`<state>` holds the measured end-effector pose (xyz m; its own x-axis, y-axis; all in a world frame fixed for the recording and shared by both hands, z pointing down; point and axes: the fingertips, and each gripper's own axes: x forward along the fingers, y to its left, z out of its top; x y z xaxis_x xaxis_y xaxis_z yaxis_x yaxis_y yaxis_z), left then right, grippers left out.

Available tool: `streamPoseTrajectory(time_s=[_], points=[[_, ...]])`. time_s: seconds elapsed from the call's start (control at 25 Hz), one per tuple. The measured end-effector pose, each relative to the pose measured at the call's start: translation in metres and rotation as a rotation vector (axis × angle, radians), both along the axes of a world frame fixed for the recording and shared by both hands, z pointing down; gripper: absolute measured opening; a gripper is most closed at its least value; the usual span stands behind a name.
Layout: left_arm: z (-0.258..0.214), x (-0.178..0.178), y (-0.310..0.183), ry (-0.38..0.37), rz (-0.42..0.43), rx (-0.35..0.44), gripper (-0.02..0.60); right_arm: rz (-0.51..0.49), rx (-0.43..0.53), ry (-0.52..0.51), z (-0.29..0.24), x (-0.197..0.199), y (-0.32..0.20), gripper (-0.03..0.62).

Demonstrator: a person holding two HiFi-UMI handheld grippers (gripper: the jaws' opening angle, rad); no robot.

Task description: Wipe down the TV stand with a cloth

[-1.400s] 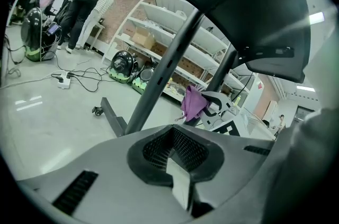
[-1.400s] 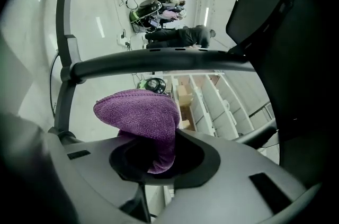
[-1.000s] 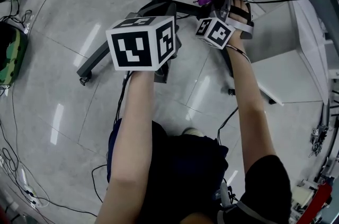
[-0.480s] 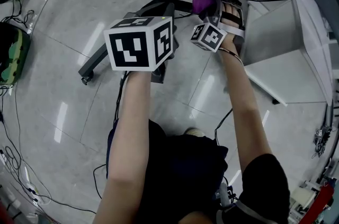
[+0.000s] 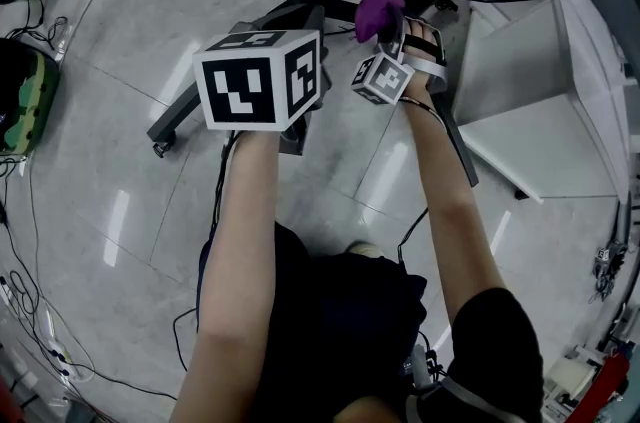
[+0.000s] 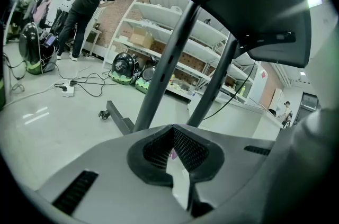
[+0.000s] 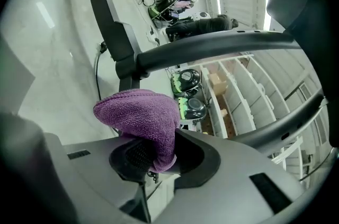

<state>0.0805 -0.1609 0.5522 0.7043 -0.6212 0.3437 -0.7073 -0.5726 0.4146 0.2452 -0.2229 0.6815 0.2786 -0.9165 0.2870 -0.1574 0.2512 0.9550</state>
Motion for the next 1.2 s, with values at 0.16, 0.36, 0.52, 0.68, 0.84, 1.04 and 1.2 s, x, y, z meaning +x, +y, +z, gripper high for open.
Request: streamPoseTrajectory(time_s=[0.16,0.36,0.52,0.68,0.84,1.04,1.2], points=[[0.001,0.001,0.000,-0.011,-0.008,-0.003,0.006,0.004,-0.048,-0.014,0.018,0.000,0.007,0.098],[0.005,0.008,0.002,-0.015,0.015,-0.007,0.006,-0.047,-0.067,-0.026,0.027,-0.005,0.018,0.098],[0.005,0.009,0.004,-0.014,0.023,-0.007,0.006,-0.058,-0.040,-0.055,0.014,-0.008,0.029,0.098],[0.002,0.013,0.006,-0.013,0.034,-0.003,0.006,-0.049,0.014,-0.073,-0.019,-0.006,0.040,0.098],[0.003,0.014,0.008,-0.013,0.037,-0.009,0.006,-0.079,0.095,-0.041,-0.070,-0.003,0.046,0.098],[0.002,0.023,0.013,-0.001,0.050,-0.017,0.006,-0.048,0.230,-0.035,-0.154,0.017,0.059,0.098],[-0.001,0.027,0.017,0.010,0.062,-0.017,0.006,0.000,0.353,-0.057,-0.217,0.036,0.071,0.098]])
